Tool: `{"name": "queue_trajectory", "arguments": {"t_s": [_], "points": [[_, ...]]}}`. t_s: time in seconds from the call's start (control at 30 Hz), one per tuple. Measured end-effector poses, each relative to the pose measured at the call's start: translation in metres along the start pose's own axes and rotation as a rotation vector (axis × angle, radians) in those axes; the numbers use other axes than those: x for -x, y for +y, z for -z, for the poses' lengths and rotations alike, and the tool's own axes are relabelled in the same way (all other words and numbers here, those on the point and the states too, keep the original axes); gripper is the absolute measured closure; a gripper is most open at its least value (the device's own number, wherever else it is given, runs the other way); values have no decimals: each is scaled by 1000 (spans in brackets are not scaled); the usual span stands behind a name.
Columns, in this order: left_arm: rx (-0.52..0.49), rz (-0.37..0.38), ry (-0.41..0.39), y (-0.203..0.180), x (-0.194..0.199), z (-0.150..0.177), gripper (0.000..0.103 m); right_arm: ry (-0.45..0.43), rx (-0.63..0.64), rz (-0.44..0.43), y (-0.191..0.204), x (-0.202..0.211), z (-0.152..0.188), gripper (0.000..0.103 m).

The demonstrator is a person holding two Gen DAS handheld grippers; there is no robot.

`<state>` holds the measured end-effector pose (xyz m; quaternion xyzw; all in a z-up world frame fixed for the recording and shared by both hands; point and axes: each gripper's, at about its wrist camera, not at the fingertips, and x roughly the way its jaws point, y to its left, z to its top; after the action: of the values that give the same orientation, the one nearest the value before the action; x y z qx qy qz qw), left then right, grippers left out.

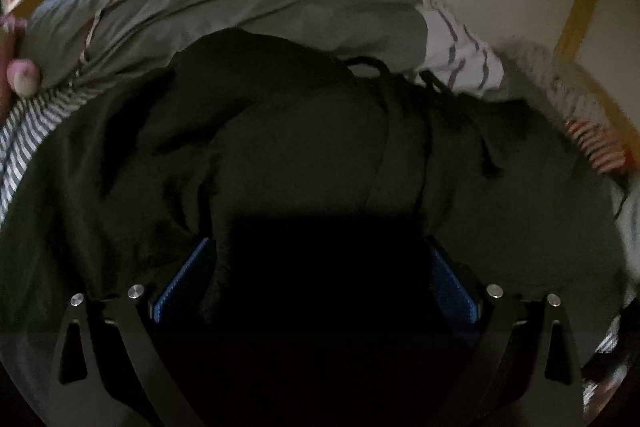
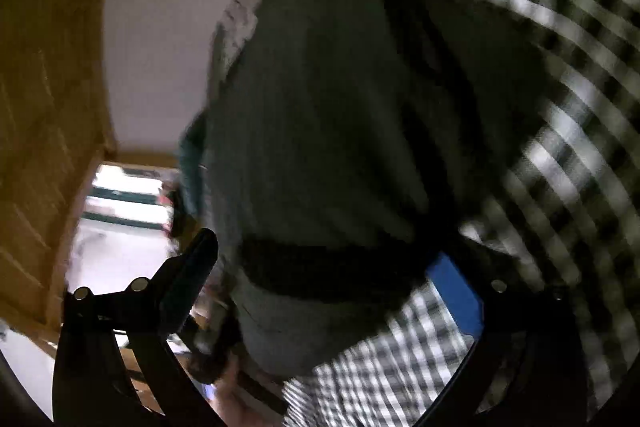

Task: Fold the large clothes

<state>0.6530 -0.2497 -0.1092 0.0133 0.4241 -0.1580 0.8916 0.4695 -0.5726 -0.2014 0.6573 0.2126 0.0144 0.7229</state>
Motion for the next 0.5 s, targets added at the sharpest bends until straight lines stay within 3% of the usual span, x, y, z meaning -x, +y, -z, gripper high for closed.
{"name": "queue_trajectory", "arguments": {"t_s": [0.03, 0.1, 0.13, 0.17, 0.37, 0.5], "points": [[-9, -4, 1, -1, 3, 3, 4, -1, -34, -48, -1, -2, -6, 7], [-17, -6, 3, -1, 11, 9, 4, 23, -64, -57, -5, -2, -15, 49], [-17, -1, 1, -1, 13, 11, 4, 30, -66, -81, -7, 2, -17, 61], [-20, 5, 0, -2, 16, 13, 4, 38, -50, -100, -9, 8, -17, 66], [14, -7, 36, -9, 36, 26, 4, 8, -27, -227, -17, 61, 5, 78], [-25, 111, 30, -18, 68, 49, 4, -81, -3, -257, -21, 129, 12, 78]]}}
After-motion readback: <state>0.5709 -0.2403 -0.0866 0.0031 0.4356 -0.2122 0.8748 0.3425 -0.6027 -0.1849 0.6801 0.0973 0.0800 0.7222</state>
